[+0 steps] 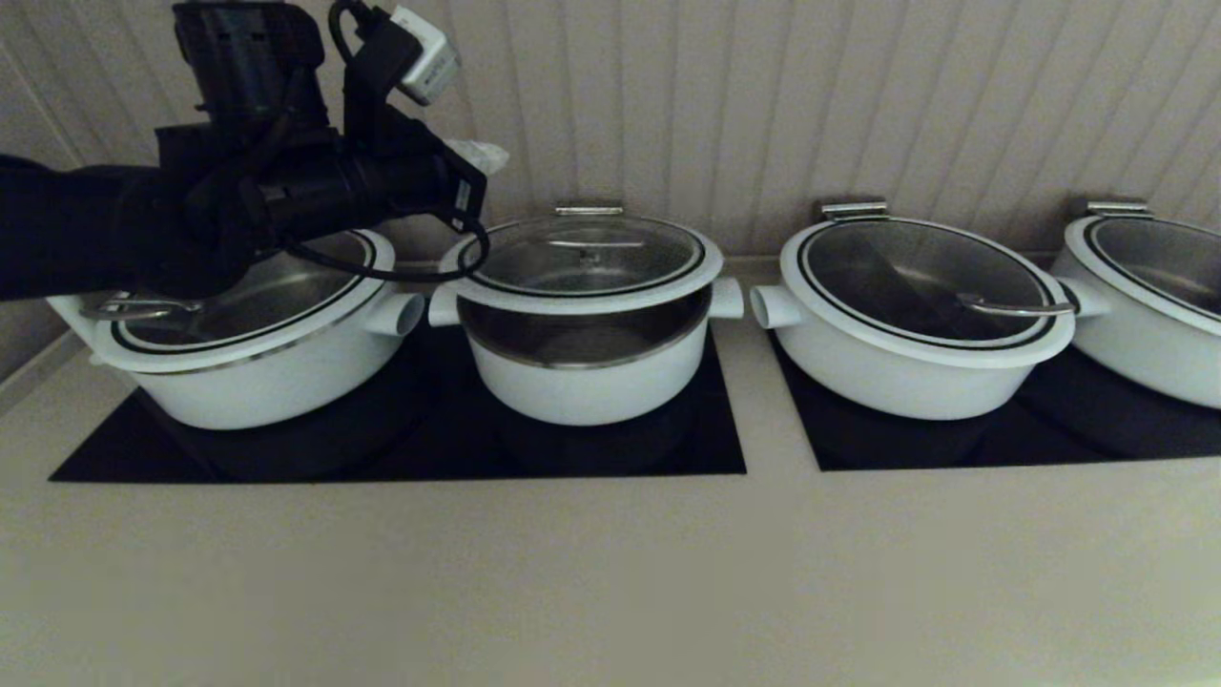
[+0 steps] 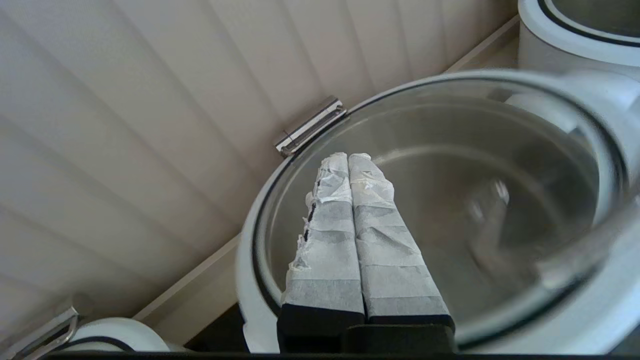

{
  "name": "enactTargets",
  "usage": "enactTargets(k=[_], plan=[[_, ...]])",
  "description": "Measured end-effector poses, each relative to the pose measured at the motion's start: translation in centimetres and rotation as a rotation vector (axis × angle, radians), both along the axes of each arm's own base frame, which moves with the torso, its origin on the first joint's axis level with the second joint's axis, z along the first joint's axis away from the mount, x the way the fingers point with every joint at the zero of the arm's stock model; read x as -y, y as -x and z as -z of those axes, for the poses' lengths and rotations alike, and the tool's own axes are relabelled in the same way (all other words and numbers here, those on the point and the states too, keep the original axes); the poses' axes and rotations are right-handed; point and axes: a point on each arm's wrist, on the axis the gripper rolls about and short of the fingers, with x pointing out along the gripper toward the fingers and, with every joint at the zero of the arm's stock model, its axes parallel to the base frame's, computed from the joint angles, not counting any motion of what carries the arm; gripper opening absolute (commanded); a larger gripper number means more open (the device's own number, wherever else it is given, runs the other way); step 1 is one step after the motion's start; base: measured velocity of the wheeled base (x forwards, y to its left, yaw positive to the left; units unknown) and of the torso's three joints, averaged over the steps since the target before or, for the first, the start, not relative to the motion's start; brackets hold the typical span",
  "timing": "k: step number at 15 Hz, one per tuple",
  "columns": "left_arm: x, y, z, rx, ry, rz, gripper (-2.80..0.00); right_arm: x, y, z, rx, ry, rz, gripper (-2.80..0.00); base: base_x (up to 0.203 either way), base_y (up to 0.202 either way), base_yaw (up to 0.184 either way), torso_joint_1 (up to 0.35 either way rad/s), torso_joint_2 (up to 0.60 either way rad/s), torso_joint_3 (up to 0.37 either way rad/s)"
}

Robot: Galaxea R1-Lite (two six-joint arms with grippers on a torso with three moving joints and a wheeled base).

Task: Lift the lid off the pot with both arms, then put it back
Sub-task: Close the pot lid

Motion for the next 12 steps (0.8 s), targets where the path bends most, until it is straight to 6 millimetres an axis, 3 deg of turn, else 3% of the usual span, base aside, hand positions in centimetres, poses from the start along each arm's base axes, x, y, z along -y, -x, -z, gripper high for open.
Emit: enactTargets(k=[6, 12], plan=[[0.0, 0.0, 1.9, -0.022, -0.005, -0.001, -2.8, 0.0, 0.0, 0.0, 0.0, 0.0, 0.0, -2.8, 0.0, 0.0, 0.0, 0.0, 0.0, 0.0], [-0.1, 0.2, 5.0, -0.075, -0.017, -0.002, -2.8, 0.0, 0.0, 0.0, 0.0, 0.0, 0.0, -2.8, 0.0, 0.0, 0.0, 0.0, 0.0, 0.0]])
